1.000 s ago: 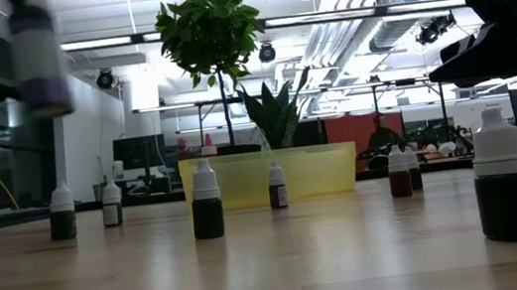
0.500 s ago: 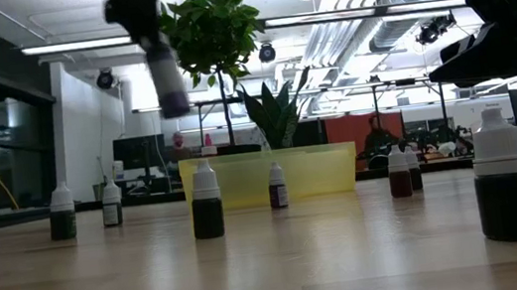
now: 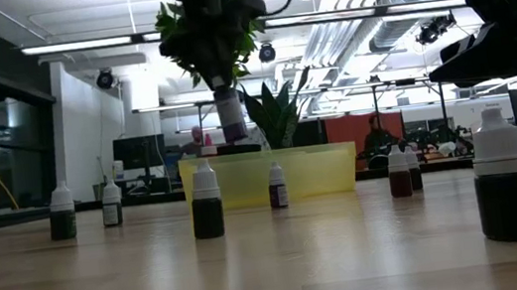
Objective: Pick & Place food coloring
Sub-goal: Put the large purple food coloring bottle into the yellow bin
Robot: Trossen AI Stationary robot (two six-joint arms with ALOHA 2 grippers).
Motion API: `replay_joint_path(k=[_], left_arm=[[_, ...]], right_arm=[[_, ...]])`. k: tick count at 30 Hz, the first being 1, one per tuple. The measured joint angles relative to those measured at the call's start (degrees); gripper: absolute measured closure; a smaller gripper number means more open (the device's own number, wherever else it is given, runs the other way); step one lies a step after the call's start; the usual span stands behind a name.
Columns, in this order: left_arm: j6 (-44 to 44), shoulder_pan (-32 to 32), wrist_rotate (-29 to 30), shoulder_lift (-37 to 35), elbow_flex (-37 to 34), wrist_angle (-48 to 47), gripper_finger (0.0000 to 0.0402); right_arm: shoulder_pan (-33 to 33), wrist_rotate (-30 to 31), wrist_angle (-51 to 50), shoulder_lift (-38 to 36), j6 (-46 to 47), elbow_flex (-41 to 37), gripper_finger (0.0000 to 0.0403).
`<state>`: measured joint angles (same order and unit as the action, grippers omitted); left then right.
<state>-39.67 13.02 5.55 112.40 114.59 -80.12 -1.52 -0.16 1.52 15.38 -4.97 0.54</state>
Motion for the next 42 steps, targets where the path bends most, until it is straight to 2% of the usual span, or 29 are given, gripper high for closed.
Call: replay_joint_path(k=[7, 19, 32, 42], left_arm=[[-5.97, 4.22, 0.23, 0.98, -1.4, -3.17, 0.0298], [-14.05, 7.21, 0.37, 1.03, -7.86, 0.3, 0.0298], [-15.5, 9.66, 1.23, 1.05, -14.32, 11.04, 0.0298], [-15.9, 10.61, 2.13, 1.05, -16.15, 10.9, 0.0298]], right_arm=[[-0.02, 0.0, 0.0, 0.02, 0.0, 0.0, 0.0402], [0.0, 0.0, 0.0, 0.02, 0.0, 0.0, 0.0402], [-0.02, -0.01, 0.0, 0.02, 0.0, 0.0, 0.0402], [-0.02, 0.0, 0.0, 0.02, 0.0, 0.0, 0.0402]])
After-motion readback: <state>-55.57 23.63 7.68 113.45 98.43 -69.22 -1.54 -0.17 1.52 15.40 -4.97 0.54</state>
